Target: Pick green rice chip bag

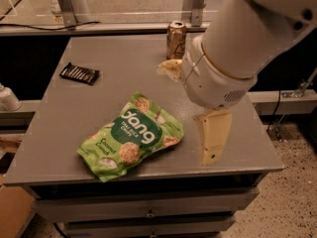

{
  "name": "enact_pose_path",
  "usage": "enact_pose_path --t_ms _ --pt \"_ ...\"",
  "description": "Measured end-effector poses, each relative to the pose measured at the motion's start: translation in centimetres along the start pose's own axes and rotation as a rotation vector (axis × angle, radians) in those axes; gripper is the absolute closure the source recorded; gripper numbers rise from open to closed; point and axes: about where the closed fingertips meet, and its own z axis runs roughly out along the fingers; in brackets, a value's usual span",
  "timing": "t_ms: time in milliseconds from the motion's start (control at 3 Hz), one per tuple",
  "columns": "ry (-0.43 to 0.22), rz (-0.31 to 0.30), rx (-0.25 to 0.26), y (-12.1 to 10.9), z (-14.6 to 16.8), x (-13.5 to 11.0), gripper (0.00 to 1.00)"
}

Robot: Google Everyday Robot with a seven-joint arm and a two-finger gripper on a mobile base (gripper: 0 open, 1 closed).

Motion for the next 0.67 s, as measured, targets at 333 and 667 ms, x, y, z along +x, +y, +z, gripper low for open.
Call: enact_pose_path --t_ms 333,667 --pt "-0.082 -0.048 0.007 -0.7 1.1 -1.5 0.0" --pt "-0.185 -0.141 0.01 -3.1 4.7 -4.8 0.0"
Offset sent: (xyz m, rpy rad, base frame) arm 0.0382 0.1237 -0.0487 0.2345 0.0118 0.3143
